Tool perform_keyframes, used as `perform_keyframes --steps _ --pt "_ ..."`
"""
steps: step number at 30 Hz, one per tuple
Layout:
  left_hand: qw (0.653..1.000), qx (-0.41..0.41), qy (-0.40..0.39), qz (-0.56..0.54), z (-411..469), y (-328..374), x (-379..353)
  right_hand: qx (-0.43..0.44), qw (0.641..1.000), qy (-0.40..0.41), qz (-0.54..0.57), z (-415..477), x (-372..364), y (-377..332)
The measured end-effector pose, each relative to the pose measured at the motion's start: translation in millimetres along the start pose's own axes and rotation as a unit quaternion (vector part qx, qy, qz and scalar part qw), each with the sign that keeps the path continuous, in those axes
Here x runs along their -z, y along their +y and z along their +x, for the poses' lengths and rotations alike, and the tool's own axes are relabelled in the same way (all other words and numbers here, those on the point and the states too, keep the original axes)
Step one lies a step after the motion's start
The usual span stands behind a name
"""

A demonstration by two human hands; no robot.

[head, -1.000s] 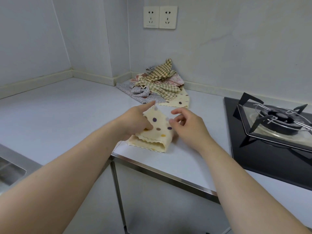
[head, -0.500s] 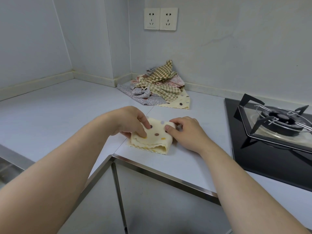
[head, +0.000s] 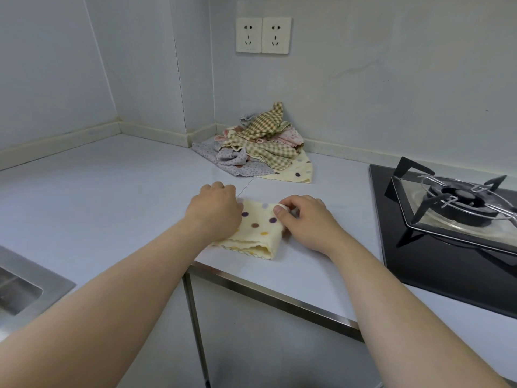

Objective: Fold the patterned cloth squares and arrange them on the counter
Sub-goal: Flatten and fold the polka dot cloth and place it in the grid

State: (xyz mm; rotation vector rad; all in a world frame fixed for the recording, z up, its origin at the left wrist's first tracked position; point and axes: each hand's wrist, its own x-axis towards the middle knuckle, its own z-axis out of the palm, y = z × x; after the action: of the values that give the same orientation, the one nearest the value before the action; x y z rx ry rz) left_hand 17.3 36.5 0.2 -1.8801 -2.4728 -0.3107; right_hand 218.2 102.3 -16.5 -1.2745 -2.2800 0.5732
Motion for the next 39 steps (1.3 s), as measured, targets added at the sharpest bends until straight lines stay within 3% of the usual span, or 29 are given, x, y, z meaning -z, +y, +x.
perform_keyframes --steps 2,5,13,16,20,24,29,31,36,39 --pt "1.000 -0.023 -0.014 0.013 2 -2 -7 -0.001 1.000 -0.002 0.012 0 0 0" --pt "0.998 -0.020 -0.027 -0.051 5 -5 -8 -0.004 0.999 -0.004 0.033 0 0 -1" --pt "0.988 -0.008 -0.027 -0.155 4 -5 2 0.003 0.980 -0.041 0.193 -5 7 -6" --pt "0.965 0.000 -0.019 -0.263 -1 -3 15 0.017 0.973 -0.058 0.221 -9 12 -10" --pt "0.909 0.004 -0.038 -0.414 -8 7 31 0.017 0.968 -0.057 0.245 -11 13 -12" --pt "0.924 -0.029 -0.015 -0.380 -8 12 28 0.023 0.961 -0.059 0.269 -12 13 -13" --pt "0.905 -0.013 0.052 -0.423 -4 7 29 0.027 0.936 -0.053 0.347 -13 19 -17" --pt "0.889 -0.013 0.049 -0.456 -2 3 31 0.031 0.925 -0.066 0.374 -14 22 -18" --pt "0.835 -0.020 0.006 -0.550 1 -4 36 0.045 0.857 -0.116 0.501 -18 31 -21" --pt "0.818 -0.014 0.006 -0.575 2 -4 35 0.064 0.840 -0.116 0.527 -18 31 -22"
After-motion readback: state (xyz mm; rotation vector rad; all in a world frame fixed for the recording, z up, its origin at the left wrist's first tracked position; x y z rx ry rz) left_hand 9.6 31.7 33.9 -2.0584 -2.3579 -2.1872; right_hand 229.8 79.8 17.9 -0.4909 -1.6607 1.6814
